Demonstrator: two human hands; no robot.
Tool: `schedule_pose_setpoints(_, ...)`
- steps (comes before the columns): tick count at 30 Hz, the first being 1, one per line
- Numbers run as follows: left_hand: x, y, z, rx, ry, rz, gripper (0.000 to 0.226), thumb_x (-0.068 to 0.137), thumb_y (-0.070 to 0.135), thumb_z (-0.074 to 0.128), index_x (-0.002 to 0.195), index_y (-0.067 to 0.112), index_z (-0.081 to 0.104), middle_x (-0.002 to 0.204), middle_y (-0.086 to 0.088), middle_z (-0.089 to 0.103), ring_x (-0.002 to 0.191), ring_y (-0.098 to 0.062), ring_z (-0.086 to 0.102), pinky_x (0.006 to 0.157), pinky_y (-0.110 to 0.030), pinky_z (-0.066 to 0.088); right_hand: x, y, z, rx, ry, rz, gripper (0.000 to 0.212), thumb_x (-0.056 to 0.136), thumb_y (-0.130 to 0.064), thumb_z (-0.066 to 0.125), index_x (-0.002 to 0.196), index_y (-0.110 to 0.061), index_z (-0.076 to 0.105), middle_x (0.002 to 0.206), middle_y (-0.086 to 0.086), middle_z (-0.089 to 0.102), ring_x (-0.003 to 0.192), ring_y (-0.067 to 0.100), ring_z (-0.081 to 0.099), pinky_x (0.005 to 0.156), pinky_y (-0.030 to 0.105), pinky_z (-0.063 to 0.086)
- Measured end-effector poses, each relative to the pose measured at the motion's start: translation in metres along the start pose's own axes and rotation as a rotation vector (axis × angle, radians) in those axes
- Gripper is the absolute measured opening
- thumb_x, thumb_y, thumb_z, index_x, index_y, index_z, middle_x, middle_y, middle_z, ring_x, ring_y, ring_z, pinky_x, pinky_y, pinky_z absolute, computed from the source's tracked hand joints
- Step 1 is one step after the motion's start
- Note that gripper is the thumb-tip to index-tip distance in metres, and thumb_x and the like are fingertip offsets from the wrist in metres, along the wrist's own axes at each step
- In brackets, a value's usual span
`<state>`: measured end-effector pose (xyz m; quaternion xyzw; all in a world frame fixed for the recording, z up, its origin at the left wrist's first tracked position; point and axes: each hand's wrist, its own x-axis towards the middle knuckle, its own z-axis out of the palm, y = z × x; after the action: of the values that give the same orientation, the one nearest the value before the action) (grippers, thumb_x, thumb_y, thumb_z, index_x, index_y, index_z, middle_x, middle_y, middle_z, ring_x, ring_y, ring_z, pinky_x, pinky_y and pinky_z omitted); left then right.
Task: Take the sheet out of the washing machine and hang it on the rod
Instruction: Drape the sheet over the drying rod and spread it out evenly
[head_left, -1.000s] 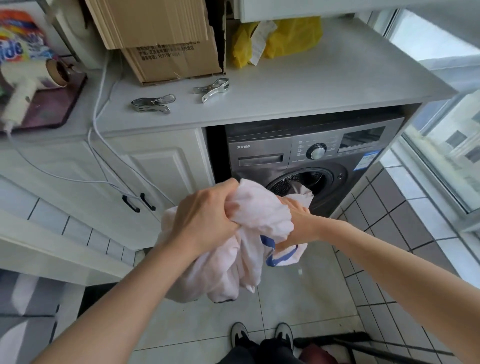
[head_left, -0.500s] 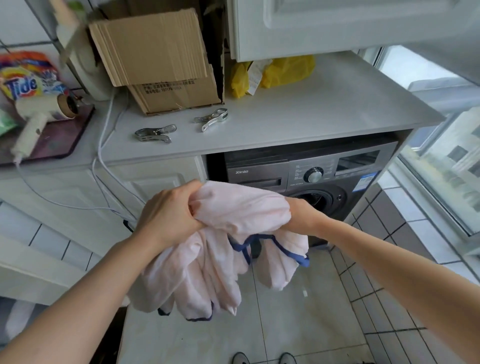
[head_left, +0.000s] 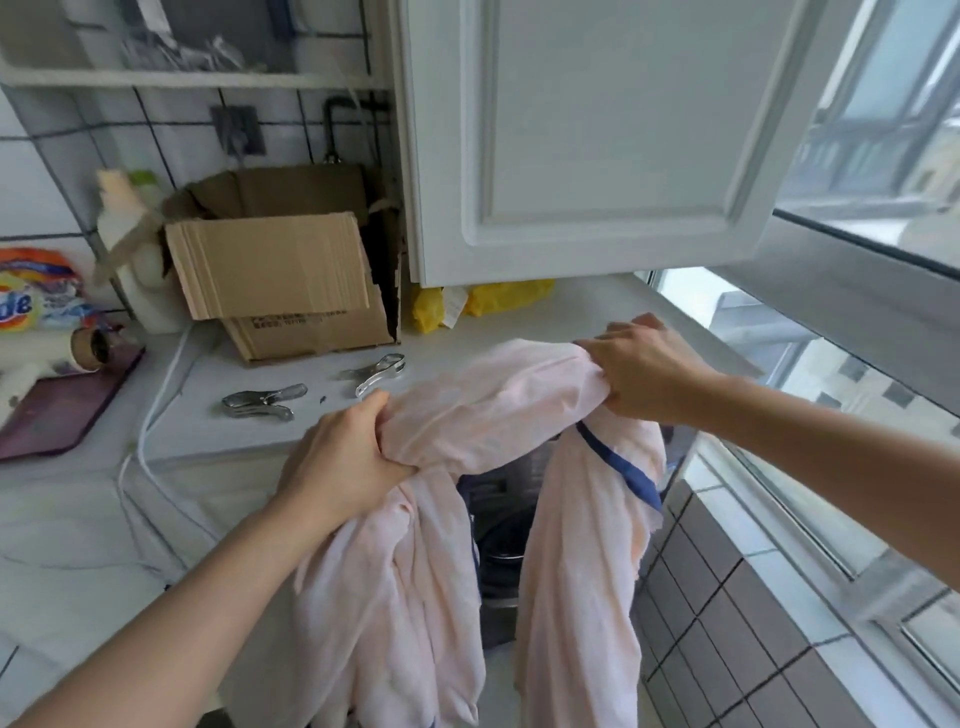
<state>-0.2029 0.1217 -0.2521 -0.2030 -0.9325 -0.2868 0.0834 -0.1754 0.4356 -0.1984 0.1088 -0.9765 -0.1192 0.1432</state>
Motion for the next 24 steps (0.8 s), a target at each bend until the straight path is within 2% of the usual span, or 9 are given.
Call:
schedule_pose_setpoints(2, 0.015, 0.015, -0.009, -0.028, 0.021, 0.019, 0.044, 0.06, 0.053, 0.075, 0.075, 0.025, 0.044, 0.07, 0.008, 0.059, 0.069, -0.023, 0.056, 0.061, -0.037, 0.05, 0.007, 0.016, -0.026, -0.075, 0.03, -0.029, 0.026, 0.077, -0.028, 0.057, 0.102, -0.027, 0.058, 0.087, -0.007, 0.064, 0.102, 0.019, 0.054, 0.094, 0.038, 0.035)
schedule_pose_setpoints(5, 0.037, 0.04, -0.021, -0.074, 0.031, 0.067, 0.039, 0.061, 0.052, 0.076, 0.078, 0.029, 0.049, 0.075, 0.011, 0.062, 0.073, -0.017, 0.059, 0.065, -0.04, 0.053, 0.016, 0.04, -0.066, -0.189, 0.04, -0.087, 0.022, 0.083, -0.032, 0.055, 0.105, -0.026, 0.058, 0.09, -0.005, 0.065, 0.105, 0.019, 0.051, 0.096, 0.036, 0.036)
schedule_pose_setpoints(8, 0.061, 0.067, -0.035, -0.137, 0.038, 0.132, 0.035, 0.063, 0.051, 0.077, 0.083, 0.037, 0.052, 0.079, 0.016, 0.062, 0.077, -0.01, 0.06, 0.061, -0.03, 0.049, 0.024, 0.065, -0.102, -0.347, 0.017, -0.102, 0.02, 0.086, -0.035, 0.052, 0.103, -0.025, 0.056, 0.091, -0.002, 0.063, 0.106, 0.019, 0.051, 0.096, 0.034, 0.038)
schedule_pose_setpoints(13, 0.104, 0.111, -0.057, -0.193, 0.041, 0.194, 0.056, 0.062, 0.054, 0.08, 0.109, 0.03, 0.06, 0.093, 0.014, 0.065, 0.086, -0.007, 0.062, 0.077, -0.037, 0.056, 0.043, 0.108, -0.153, -0.531, 0.066, -0.088, 0.023, 0.091, -0.037, 0.046, 0.108, -0.024, 0.053, 0.091, -0.002, 0.065, 0.102, 0.018, 0.053, 0.092, 0.033, 0.042)
schedule_pose_setpoints(20, 0.145, 0.168, -0.069, -0.221, 0.047, 0.221, 0.058, 0.06, 0.057, 0.077, 0.108, 0.031, 0.061, 0.095, 0.013, 0.066, 0.087, -0.011, 0.063, 0.079, -0.037, 0.055, 0.053, 0.16, -0.19, -0.739, 0.13, -0.02, 0.021, 0.095, -0.028, 0.043, 0.112, -0.022, 0.054, 0.088, -0.005, 0.065, 0.098, 0.017, 0.052, 0.084, 0.029, 0.044)
schedule_pose_setpoints(24, 0.162, 0.204, -0.077, -0.233, 0.046, 0.262, 0.051, 0.06, 0.058, 0.077, 0.101, 0.031, 0.063, 0.09, 0.013, 0.067, 0.085, -0.012, 0.063, 0.08, -0.036, 0.055, 0.046, 0.189, -0.207, -0.821, 0.184, 0.023, 0.018, 0.09, -0.021, 0.053, 0.106, -0.021, 0.062, 0.078, -0.005, 0.066, 0.089, 0.02, 0.056, 0.075, 0.029, 0.044)
